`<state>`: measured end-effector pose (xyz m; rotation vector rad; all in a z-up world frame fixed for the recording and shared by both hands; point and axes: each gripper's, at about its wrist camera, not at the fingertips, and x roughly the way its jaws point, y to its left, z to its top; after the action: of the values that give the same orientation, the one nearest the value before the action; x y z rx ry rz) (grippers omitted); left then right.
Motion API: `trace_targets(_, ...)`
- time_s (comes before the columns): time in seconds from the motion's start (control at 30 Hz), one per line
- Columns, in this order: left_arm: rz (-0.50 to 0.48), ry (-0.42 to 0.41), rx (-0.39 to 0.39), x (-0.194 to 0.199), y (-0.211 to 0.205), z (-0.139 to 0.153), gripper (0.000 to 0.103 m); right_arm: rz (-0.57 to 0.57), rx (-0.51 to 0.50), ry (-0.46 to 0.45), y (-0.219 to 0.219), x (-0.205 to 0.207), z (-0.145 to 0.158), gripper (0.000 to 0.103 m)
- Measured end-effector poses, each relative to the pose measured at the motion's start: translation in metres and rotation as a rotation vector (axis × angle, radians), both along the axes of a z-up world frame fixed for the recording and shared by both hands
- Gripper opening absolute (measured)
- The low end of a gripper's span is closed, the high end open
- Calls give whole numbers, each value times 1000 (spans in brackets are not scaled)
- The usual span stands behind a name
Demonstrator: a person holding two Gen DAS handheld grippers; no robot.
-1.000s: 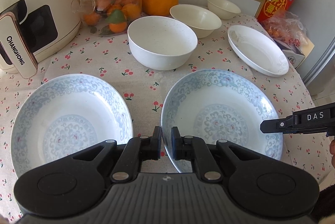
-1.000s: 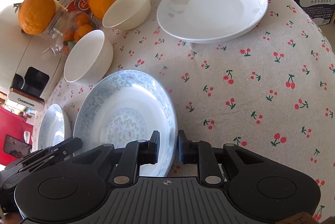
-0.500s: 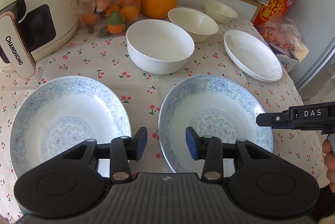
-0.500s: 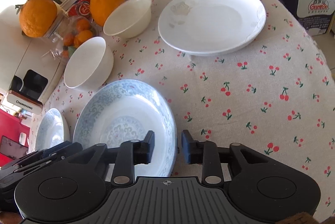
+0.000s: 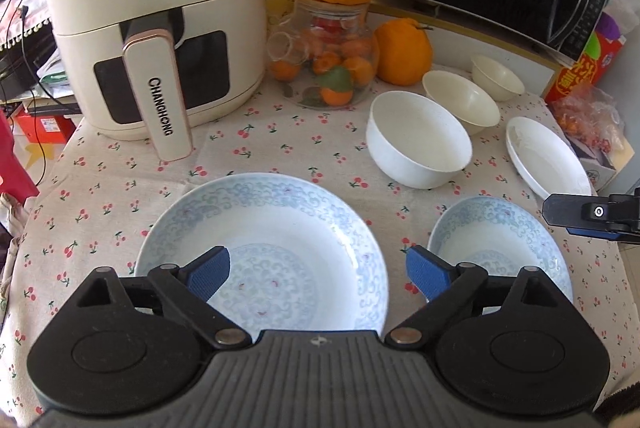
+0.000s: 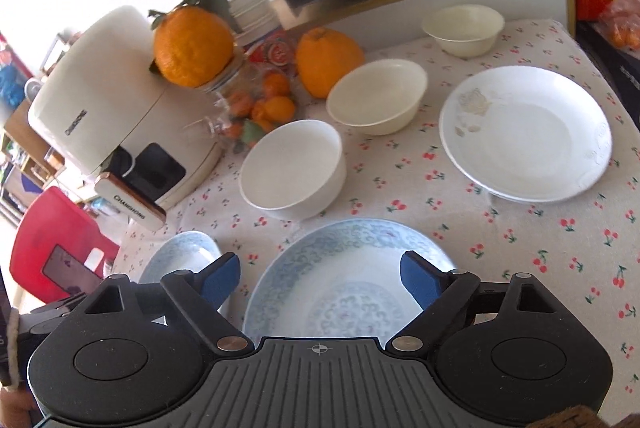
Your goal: Organize plates and bowls
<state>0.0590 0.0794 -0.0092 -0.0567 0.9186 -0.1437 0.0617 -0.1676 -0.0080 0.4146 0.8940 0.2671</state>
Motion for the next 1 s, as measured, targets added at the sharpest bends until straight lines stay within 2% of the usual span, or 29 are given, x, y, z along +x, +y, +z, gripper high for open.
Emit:
trace_targets(0.27, 74, 28, 20, -4, 33, -15, 98, 169, -38, 2, 66, 11, -10, 91)
trace_targets(0.53, 208, 70, -64, -4, 75, -32, 96, 328, -35, -25, 106, 34, -24, 91)
trace_targets(0.63, 237, 91, -98, -6, 84, -39, 88, 370, -57, -51, 117, 39, -29, 91)
trace_targets(0.7, 243, 108, -118, -8, 88, -43, 78, 392, -64, -56, 124, 42, -33, 91)
trace_targets(0.73, 243, 114, -123, -9, 89, -45, 77, 403, -65, -53, 127, 43, -35, 91)
trace_targets(1.0, 212, 73, -85, -16, 86, -44, 58, 469, -161, -54, 148, 44, -50, 88)
